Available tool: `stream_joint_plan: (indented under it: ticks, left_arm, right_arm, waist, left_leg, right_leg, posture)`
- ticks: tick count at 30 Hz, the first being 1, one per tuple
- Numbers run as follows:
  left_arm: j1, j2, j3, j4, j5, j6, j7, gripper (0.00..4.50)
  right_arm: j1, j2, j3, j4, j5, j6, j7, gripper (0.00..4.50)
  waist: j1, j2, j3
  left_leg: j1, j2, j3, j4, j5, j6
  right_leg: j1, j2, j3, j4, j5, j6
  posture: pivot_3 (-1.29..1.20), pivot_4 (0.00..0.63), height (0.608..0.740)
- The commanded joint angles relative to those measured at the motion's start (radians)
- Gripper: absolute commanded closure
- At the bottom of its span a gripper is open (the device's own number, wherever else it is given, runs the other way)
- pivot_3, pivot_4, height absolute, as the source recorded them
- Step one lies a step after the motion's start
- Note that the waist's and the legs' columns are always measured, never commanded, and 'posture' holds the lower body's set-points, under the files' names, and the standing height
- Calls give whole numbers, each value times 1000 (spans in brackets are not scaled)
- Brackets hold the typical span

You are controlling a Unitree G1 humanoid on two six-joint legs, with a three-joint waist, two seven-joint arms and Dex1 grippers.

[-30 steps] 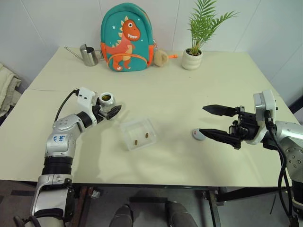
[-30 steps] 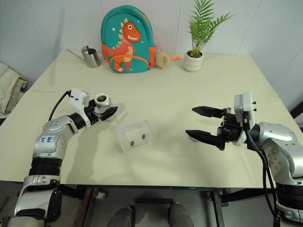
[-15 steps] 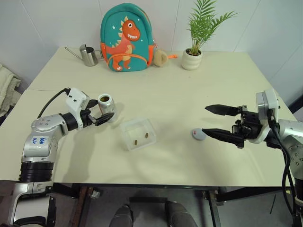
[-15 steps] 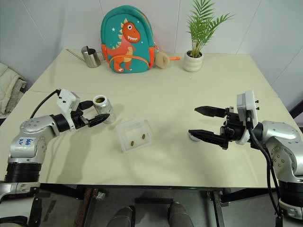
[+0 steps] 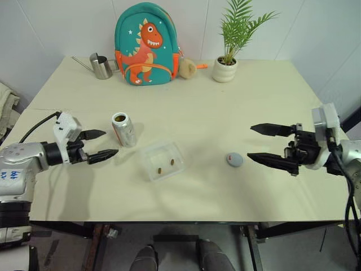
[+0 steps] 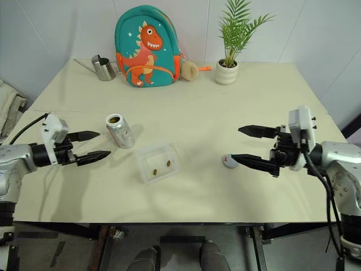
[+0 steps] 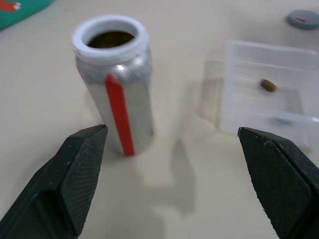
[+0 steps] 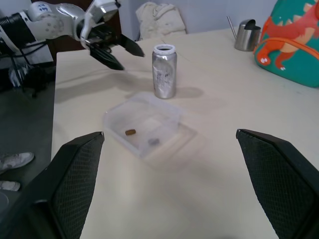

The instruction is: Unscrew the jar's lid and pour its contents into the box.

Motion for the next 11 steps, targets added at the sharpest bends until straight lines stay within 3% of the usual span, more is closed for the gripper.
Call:
stream_joint_plan:
  ticks: [1,3,7,11]
  left_arm:
    - [18,67,108,21,-85,-68,-149,33]
    - [7,81,132,98,-110,-123,-239,33]
    - [-29,95,146,264,-124,-221,-388,33]
    - [-83,98,126,351,-110,-253,-421,33]
  right_arm:
    - [-2,-48,-83,6,7,-19,18,0]
    - [3,-71,-119,39,8,-29,42,0]
    - [87,-135,-200,75,-5,-55,137,0]
    - [119,-152,-244,81,-3,-63,144,0]
  waist:
    - [-1,0,0]
    - [-2,0,0]
    - [-1,2,0]
    - [-1,2,0]
  left_leg:
    - [0,0,0,0,0,0]
    - [0,0,0,0,0,0]
    - [1,0,2,0,0,0]
    - [0,0,2,1,0,0]
  right_leg:
    - [0,0,0,0,0,-1]
    - [0,0,0,0,-5,-10]
    - [0,0,1,-1,-5,-10]
    - [0,0,1,-1,-6,-10]
  posture:
    - [0,150,740]
    - [0,150,740]
    - [0,150,740]
    - [0,150,740]
